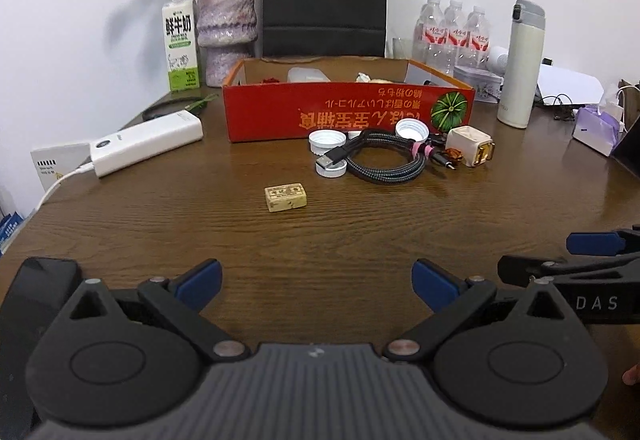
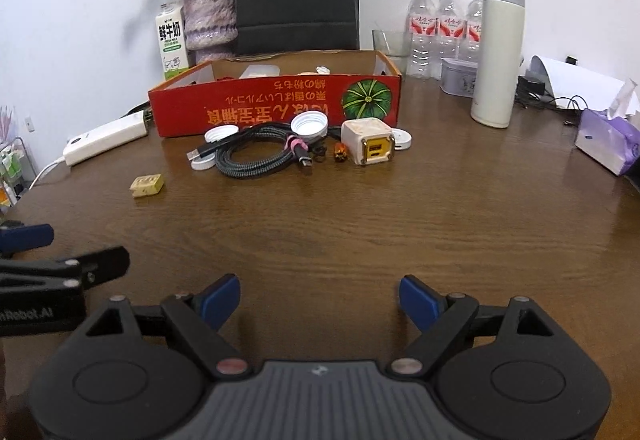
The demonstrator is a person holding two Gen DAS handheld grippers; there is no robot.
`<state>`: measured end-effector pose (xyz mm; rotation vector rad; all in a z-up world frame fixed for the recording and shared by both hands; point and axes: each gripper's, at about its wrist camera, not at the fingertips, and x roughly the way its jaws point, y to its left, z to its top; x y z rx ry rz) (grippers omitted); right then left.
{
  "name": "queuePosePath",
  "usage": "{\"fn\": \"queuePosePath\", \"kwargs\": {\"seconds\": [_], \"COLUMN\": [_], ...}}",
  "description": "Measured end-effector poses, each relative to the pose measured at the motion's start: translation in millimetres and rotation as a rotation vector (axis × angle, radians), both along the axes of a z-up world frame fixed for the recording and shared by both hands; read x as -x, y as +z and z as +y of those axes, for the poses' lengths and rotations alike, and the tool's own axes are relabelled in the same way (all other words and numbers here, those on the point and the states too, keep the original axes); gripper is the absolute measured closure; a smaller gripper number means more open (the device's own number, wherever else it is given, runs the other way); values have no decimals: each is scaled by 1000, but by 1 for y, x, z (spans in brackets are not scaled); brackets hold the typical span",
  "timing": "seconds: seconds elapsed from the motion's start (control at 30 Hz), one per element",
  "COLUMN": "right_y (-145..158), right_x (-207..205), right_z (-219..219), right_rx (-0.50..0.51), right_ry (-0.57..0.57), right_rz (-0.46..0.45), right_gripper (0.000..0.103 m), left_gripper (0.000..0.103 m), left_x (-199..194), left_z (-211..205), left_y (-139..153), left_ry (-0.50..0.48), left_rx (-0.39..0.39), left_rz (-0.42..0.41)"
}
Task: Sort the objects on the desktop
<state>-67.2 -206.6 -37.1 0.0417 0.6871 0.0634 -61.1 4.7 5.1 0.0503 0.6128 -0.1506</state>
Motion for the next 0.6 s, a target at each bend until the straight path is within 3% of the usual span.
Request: {"fn": "queuePosePath", "kwargs": {"seconds": [0.37,0.6], "right_y": [-3,-2], "right_x": [-56,-91], "right_z": [-2,-14], "right_rx": [-1,18], "right_ry": [-2,-30], "right_rz": [20,6], "right_gripper": [17,17], "left_gripper": [4,18], "left_x": [-54,-82], "left_z": [-5,-8], "left_y": [-7,-9], "left_ry": [-1,11], "left_rx": [3,24], "left_rz": [36,75]}}
